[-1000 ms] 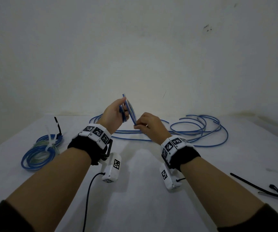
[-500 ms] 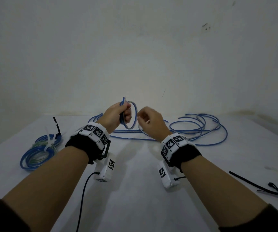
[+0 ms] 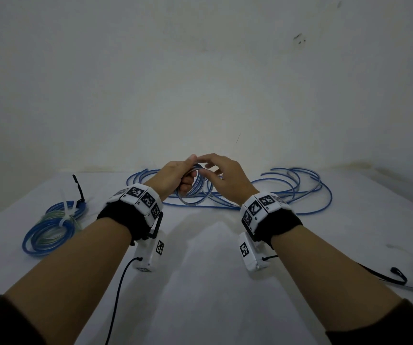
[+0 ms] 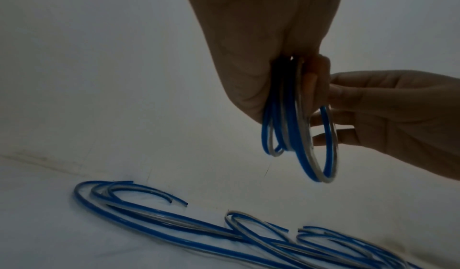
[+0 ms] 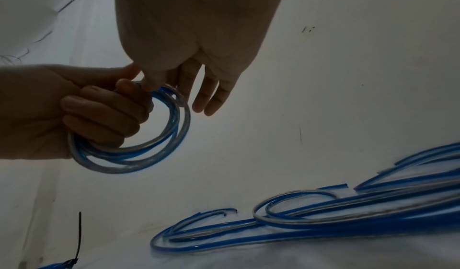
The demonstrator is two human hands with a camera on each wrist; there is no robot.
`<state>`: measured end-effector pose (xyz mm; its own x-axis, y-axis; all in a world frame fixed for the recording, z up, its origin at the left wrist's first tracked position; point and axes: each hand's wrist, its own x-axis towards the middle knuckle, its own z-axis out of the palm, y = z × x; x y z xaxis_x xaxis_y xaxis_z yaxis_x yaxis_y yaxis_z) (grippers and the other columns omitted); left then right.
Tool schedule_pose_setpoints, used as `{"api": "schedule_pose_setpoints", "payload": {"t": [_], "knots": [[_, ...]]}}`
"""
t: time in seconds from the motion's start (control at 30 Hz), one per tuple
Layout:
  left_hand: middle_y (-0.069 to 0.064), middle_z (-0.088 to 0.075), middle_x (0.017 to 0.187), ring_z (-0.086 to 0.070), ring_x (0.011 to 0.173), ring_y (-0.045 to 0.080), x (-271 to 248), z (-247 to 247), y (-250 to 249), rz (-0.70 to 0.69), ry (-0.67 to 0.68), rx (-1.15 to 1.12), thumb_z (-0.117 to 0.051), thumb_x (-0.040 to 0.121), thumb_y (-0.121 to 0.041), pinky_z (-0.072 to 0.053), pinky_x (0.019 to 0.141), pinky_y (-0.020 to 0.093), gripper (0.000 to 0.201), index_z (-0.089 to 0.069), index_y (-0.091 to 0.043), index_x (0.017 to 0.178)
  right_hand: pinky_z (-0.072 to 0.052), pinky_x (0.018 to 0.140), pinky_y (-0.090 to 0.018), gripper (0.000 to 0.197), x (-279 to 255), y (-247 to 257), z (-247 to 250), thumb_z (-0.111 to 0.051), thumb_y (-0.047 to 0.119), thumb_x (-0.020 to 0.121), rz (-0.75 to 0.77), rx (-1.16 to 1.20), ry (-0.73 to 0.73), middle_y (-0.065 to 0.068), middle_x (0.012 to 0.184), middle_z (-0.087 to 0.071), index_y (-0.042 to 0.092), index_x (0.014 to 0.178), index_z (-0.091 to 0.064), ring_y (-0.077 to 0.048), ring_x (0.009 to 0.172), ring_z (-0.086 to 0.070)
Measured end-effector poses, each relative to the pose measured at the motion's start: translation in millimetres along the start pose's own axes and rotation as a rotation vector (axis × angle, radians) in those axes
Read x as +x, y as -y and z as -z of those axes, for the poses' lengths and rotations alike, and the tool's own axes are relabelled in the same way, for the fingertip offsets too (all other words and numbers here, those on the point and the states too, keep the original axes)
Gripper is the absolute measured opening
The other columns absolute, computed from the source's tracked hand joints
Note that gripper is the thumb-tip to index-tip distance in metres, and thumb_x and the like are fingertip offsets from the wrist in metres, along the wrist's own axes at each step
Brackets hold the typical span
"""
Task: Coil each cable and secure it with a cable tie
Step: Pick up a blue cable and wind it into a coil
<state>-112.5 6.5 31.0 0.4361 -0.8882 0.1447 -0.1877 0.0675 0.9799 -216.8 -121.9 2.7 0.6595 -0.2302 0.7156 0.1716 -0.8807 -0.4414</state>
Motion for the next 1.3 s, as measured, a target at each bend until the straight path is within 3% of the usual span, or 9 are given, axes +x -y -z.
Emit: {"api": "schedule_pose_setpoints", "payload": {"t": [0.23,0.4,0.5,0.63,0.73,0.93,1.03,1.17,1.3], "knots": [[-0.007,-0.026,0.040,-0.022,0.034,0.008,7.5,-4.6,1.7,0.079,-0.073,-0.050,-0.031,0.099,-0.034,-0.018,0.037,0.015,0.048,-0.043,-0.010,0.059,-0.046,0.072,-0.012,0.018,-5.7,2.9,6.1,-0.057,0.017,0.093,-0.078,0.111,0.000,0.000,0.088,-0.067,0.004,0.103,-0.064,0.000,0.075,-0.060],[-0.005,-0.030,0.049,-0.028,0.038,0.007,10.8,-9.8,2.7,0.073,0.036,-0.055,-0.029,0.101,-0.022,-0.025,0.039,0.015,0.040,-0.047,-0.009,0.067,-0.055,0.075,-0.047,0.015,-7.5,-3.9,10.6,-0.054,0.013,0.094,-0.184,0.180,-0.071,-0.015,0.082,-0.066,0.001,0.092,-0.063,-0.029,0.076,-0.064],[-0.005,-0.033,0.052,-0.033,0.043,0.007,12.5,-13.1,2.1,0.022,0.094,0.013,-0.028,0.103,-0.027,-0.031,0.045,0.017,0.042,-0.049,-0.010,0.070,-0.053,0.078,-0.053,0.015,-7.0,-4.7,12.4,-0.054,0.015,0.094,-0.267,0.245,-0.106,-0.014,0.077,-0.063,0.007,0.082,-0.057,-0.025,0.075,-0.060],[-0.009,-0.036,0.049,-0.033,0.047,0.009,14.0,-18.0,-0.1,-0.017,0.119,0.065,-0.025,0.103,-0.030,-0.031,0.050,0.020,0.043,-0.049,-0.011,0.072,-0.051,0.086,-0.040,0.011,-7.3,-0.2,14.1,-0.042,0.019,0.100,-0.334,0.372,-0.026,-0.004,0.089,-0.060,0.012,0.097,-0.051,-0.008,0.081,-0.063],[-0.011,-0.038,0.044,-0.032,0.046,0.008,15.4,-27.9,-3.1,-0.034,0.062,0.080,-0.028,0.102,-0.035,-0.031,0.048,0.018,0.045,-0.049,-0.013,0.069,-0.049,0.078,-0.030,0.023,-8.9,3.2,15.5,-0.036,0.014,0.101,-0.245,0.288,0.007,-0.012,0.095,-0.058,0.000,0.112,-0.051,-0.016,0.076,-0.060],[-0.012,-0.041,0.041,-0.038,0.039,0.006,27.6,-54.8,-7.1,-0.094,-0.070,0.115,-0.035,0.100,-0.040,-0.036,0.047,0.018,0.047,-0.056,-0.009,0.070,-0.042,0.050,-0.013,0.022,-15.6,-5.2,29.2,-0.037,0.017,0.101,-0.232,0.073,-0.094,-0.011,0.086,-0.051,0.003,0.093,-0.052,-0.008,0.057,-0.052],[-0.004,-0.047,0.056,-0.045,0.049,0.009,31.0,-69.9,-7.4,-0.164,-0.004,0.204,-0.033,0.101,-0.036,-0.039,0.051,0.018,0.043,-0.059,-0.010,0.078,-0.041,0.049,-0.016,0.021,-23.4,-11.2,46.4,-0.037,0.020,0.101,-0.267,0.009,-0.144,-0.014,0.093,-0.056,0.010,0.088,-0.049,-0.006,0.058,-0.052],[0.002,-0.051,0.073,-0.052,0.065,0.015,35.8,-96.4,-4.6,-0.177,0.140,0.268,-0.031,0.102,-0.026,-0.043,0.071,0.032,0.034,-0.057,-0.006,0.098,-0.042,0.064,-0.033,0.022,-39.5,-20.9,75.6,-0.037,0.017,0.101,-0.330,-0.088,-0.202,-0.005,0.082,-0.053,0.006,0.089,-0.053,-0.023,0.071,-0.050],[0.002,-0.049,0.070,-0.052,0.061,0.014,42.6,-134.5,-12.6,-0.106,0.248,0.182,-0.029,0.103,-0.027,-0.044,0.067,0.028,0.036,-0.055,-0.011,0.085,-0.040,0.065,-0.032,0.019,-59.8,-26.9,107.7,-0.037,0.017,0.101,-0.392,-0.109,-0.246,0.006,0.073,-0.046,0.011,0.088,-0.049,-0.021,0.070,-0.050]]}}
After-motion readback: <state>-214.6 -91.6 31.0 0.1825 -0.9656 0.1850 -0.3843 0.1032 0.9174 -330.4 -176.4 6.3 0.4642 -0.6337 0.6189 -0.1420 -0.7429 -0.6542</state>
